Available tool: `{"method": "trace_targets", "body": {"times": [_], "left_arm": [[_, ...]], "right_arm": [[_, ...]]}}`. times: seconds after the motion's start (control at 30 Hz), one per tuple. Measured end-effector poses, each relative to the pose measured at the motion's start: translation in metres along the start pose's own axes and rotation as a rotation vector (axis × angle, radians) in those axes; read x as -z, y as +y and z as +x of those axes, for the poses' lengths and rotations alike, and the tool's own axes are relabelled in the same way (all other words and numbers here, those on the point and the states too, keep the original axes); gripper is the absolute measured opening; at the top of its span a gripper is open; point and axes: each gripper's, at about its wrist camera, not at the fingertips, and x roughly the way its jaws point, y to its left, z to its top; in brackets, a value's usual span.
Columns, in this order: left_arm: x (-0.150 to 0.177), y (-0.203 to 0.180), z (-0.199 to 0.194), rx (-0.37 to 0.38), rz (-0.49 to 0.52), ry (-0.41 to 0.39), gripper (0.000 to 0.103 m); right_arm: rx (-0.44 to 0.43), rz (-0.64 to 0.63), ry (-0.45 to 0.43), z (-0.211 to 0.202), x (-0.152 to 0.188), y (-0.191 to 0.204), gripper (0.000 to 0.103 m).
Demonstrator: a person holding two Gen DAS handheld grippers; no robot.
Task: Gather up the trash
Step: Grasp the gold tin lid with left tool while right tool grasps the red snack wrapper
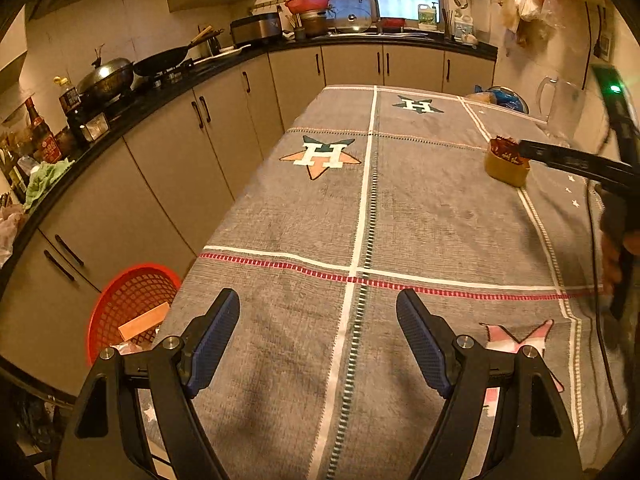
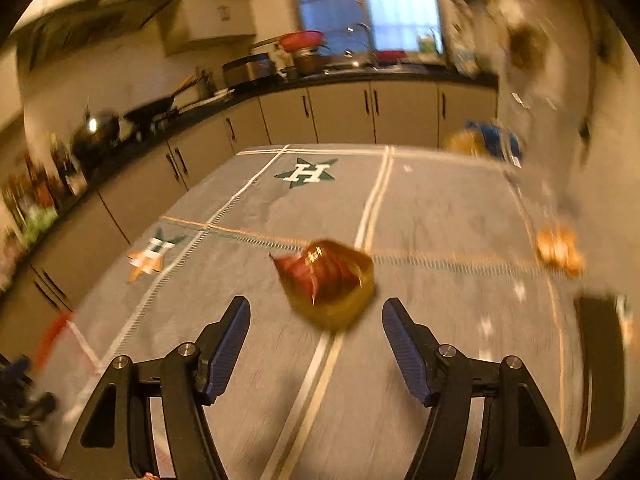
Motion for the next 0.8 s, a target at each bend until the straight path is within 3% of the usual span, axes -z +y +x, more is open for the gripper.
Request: {"method": "trace_targets", "body": {"times": [0.13, 0.23, 0.33, 0.7, 0.8], "left_arm": [[-0.001, 0.002, 0.011, 0.003, -0.001, 0.019, 0.08], [-0.002, 0.002, 0.017, 0.006, -0.001, 0.027, 0.08], [-0.002, 0.002, 0.02, 0.011, -0.004, 0.03, 0.08], [-0.001, -0.006, 0.009, 0.016, 0.009, 0.007, 0.08], [0.0, -0.014, 0.004, 0.014, 0.018, 0.001, 0.08]], "right_arm": [[0.015, -0.047, 0.033, 0.03, -0.01, 0.009, 0.071], [0.025, -0.056, 0.064, 0.044, -0.012, 0.013, 0.046], [0.021, -0.047, 0.063, 0.044, -0.013, 0.012, 0.04], [-0.073, 0.077, -0.049, -0.023, -0.016, -0.002, 0.037], [-0.033, 0.097, -0.028, -0.043, -0.004, -0.011, 0.037]]}}
